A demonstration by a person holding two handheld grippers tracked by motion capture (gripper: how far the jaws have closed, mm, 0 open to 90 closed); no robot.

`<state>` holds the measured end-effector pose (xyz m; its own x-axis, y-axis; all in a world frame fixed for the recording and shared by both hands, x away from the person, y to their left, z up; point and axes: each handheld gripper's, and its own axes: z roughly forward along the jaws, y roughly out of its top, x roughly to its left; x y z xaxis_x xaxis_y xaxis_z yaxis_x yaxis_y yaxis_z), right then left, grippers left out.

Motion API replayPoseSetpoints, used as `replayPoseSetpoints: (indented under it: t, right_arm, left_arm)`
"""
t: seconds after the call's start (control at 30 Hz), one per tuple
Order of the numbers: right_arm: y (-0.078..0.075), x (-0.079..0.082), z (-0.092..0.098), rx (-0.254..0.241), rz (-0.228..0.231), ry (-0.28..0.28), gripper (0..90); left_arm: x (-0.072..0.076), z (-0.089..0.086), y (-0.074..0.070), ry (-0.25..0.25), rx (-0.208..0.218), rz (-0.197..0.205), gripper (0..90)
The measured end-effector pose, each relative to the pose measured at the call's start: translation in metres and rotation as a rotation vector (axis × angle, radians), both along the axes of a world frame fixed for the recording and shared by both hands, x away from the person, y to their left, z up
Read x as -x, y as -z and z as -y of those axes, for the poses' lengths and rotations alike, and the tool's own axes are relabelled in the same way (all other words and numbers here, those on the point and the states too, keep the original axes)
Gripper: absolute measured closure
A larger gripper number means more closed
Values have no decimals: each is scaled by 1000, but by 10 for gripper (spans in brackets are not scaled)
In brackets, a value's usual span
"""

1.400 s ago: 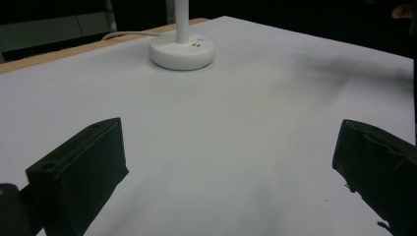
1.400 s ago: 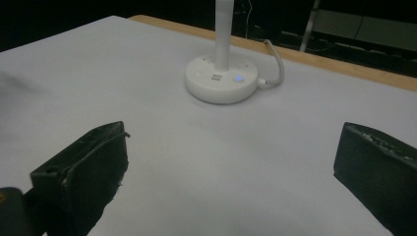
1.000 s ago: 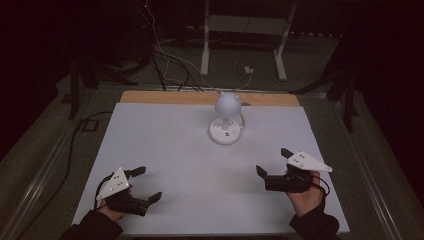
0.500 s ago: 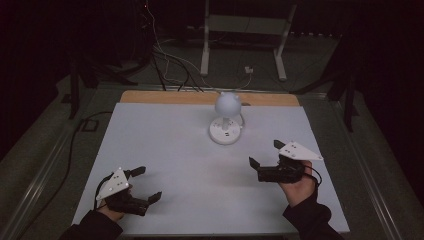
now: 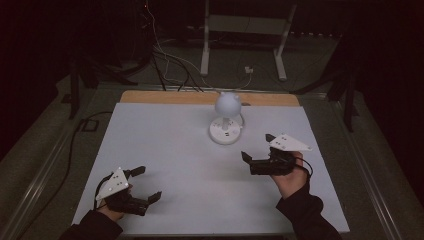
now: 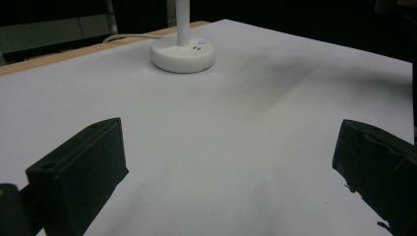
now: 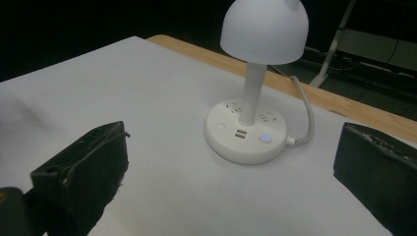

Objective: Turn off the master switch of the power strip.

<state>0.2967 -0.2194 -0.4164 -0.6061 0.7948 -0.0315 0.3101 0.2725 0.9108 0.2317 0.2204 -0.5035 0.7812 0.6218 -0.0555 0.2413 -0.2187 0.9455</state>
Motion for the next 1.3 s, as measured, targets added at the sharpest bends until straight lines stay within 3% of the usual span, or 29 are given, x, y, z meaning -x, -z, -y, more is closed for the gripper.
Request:
replayPoseSetpoints:
  t: [1.3]
  right_arm:
    - [18,-60,-30,19,-70,-4,0]
  left_arm:
    - [0,1,0,5,-5,1,3]
